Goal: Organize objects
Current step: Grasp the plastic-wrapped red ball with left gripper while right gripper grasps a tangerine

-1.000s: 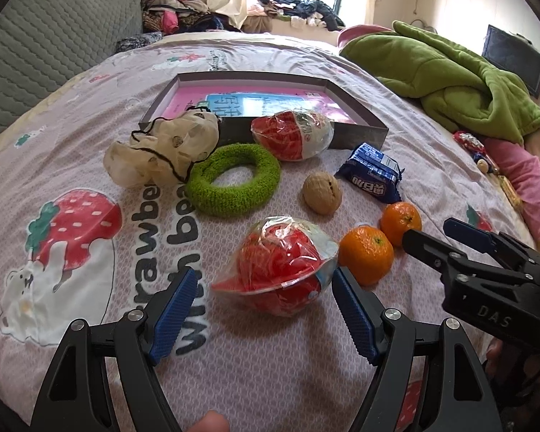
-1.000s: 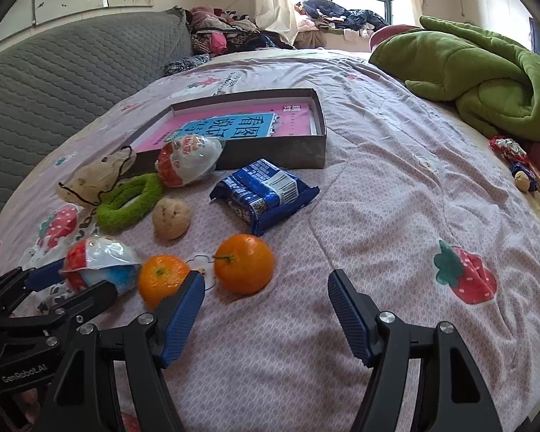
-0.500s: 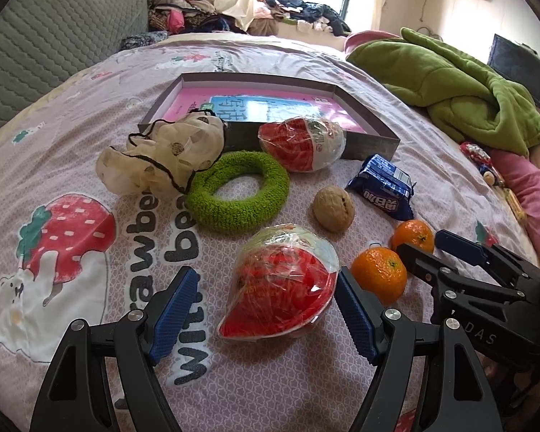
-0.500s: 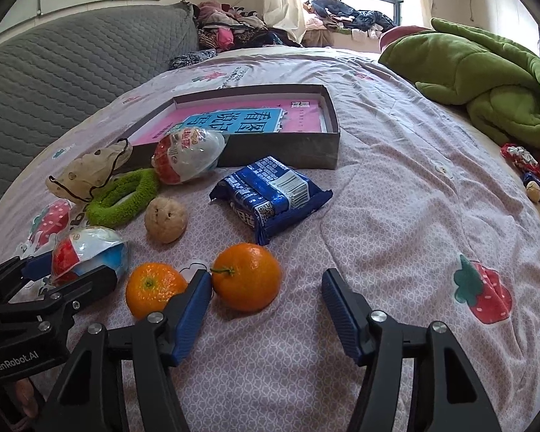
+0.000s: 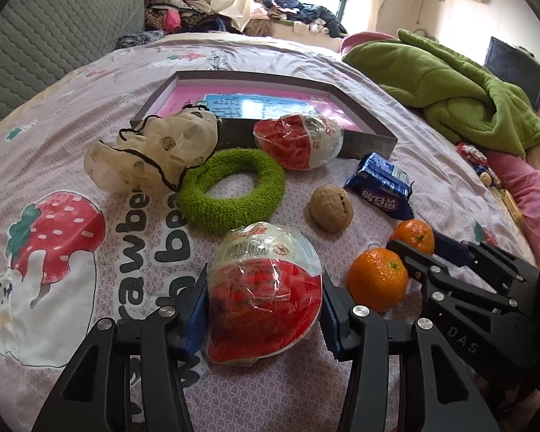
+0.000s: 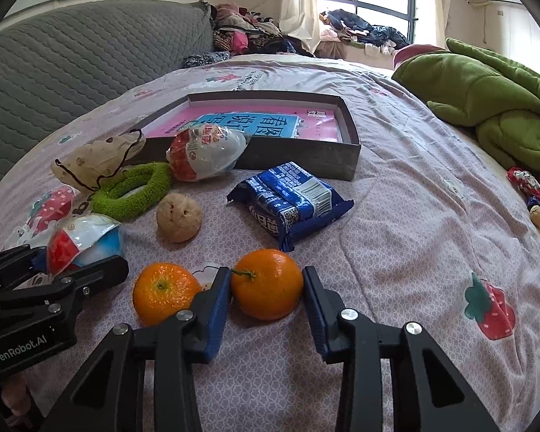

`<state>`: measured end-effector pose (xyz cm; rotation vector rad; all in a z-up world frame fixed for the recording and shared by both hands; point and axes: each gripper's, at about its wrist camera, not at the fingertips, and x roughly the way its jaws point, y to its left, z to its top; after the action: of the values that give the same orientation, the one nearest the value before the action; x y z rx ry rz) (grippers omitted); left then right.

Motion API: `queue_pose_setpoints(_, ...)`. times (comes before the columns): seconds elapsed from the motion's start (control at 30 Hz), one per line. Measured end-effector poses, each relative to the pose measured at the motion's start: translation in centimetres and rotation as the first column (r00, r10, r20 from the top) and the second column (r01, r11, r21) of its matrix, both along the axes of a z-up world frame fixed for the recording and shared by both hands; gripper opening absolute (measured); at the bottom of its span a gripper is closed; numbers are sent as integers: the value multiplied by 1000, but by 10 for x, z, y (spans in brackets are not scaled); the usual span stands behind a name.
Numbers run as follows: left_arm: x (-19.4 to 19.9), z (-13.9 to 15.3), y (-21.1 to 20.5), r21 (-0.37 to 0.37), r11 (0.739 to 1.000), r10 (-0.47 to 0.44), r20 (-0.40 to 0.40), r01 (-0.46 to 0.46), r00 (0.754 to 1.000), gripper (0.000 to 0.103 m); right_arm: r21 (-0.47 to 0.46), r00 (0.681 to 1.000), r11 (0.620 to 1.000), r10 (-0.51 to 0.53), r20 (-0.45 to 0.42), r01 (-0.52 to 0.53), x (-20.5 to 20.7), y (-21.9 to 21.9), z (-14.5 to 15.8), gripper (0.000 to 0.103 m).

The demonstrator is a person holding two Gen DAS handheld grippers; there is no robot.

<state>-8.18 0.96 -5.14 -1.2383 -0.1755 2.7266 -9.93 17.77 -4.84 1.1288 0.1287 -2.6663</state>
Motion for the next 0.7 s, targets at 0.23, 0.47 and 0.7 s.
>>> queue_pose_setpoints(0.23, 5, 2, 0, -11, 1000, -5, -18, 5, 1000, 52, -24, 1000, 1000, -9, -9, 9, 2, 3, 1, 40)
queue_pose_setpoints(0.47, 13, 7, 0, -26, 1000, -10, -43, 8, 999, 52, -29, 1000, 999, -29, -11, 28, 3, 8, 3, 40)
queue_pose_setpoints(0.7, 19, 14, -1, -50, 999, 2, -64, -5, 998, 52, -34, 1000, 999, -24, -17, 23, 7, 9, 7, 40)
